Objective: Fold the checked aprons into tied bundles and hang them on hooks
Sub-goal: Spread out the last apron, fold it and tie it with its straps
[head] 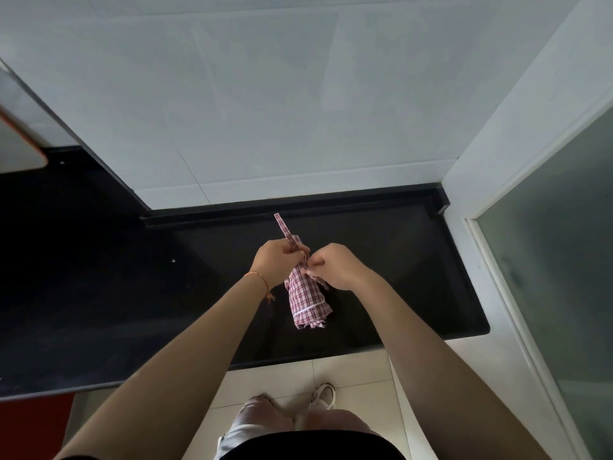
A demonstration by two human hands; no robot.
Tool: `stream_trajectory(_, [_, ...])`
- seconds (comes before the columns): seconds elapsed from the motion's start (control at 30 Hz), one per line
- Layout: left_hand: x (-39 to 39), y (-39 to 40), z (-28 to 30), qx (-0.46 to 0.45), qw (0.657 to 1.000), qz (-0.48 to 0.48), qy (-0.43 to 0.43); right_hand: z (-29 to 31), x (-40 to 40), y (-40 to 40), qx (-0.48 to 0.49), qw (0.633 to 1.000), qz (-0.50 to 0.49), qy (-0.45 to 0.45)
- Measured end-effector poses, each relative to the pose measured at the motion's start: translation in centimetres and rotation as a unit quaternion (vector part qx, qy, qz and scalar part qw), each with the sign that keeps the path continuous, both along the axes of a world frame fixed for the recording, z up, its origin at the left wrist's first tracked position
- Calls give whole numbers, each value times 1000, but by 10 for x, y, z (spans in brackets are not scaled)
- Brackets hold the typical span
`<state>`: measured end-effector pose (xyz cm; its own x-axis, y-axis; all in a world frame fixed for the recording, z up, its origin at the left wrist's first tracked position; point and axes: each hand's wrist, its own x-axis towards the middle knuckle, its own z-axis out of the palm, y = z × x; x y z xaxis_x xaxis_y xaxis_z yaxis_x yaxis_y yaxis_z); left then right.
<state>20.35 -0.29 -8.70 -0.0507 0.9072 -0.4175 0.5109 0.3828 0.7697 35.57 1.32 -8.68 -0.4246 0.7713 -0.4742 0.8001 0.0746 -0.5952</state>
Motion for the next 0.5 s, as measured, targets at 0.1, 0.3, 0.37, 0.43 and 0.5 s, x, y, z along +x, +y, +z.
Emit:
stream_trajectory(0.1, [1,-1,2,6,1000,9,-8,-7,-10,-2,67,996,-60,-9])
stream_trajectory(0.3, [0,-5,0,7,1000,16,1,-24,-25,-6,116,980,-162,24])
stream_trajectory(0.37, [0,-8,0,2,999,34,-23,-27,-27,-5,122,980,-153,35])
stream_trajectory(0.43, [1,-12,-2,-6,994,78,-69,-30,-27,-5,130,983,-128,21])
stream_trajectory(0.5, [5,-19,-9,-4,988,129,-87,-35,-28,-7,130,983,-127,23])
